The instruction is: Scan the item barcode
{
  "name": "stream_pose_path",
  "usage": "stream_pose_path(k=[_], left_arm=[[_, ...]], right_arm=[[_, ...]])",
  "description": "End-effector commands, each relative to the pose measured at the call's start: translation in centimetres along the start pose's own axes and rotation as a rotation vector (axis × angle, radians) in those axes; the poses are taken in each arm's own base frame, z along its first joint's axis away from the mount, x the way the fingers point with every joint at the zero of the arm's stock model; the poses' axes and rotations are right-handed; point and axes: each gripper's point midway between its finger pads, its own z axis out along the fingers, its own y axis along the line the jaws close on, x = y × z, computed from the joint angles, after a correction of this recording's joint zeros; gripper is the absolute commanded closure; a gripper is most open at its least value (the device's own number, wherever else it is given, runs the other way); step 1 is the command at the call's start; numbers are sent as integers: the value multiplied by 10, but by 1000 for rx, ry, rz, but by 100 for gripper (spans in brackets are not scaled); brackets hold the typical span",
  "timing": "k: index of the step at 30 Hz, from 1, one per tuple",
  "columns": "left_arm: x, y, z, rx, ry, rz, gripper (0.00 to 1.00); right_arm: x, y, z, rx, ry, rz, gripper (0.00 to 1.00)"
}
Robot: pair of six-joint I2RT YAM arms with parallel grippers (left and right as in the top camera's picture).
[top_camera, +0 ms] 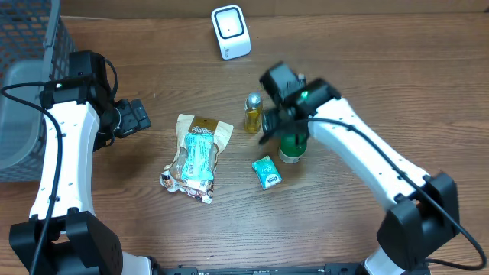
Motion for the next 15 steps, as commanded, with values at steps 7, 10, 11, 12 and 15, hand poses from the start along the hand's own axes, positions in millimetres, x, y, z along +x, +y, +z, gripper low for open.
stream_pose_path(k=[7, 10, 11, 12, 15], left_arm=[[-2, 0, -1, -1, -6, 1, 1], [-2, 0, -1, -1, -6, 1, 0], [-2, 0, -1, -1, -6, 1, 0], [-2, 0, -1, -1, -6, 1, 0], [-2, 0, -1, -1, -6, 1, 0]], right_arm=[[-28, 12, -33, -79, -92, 37, 0], [-26, 12, -31, -73, -83, 35, 0], [-24, 11, -31, -70, -77, 34, 2], [-22, 10, -30, -67, -69, 36, 6], [-13, 5, -29, -47, -31, 28, 12]])
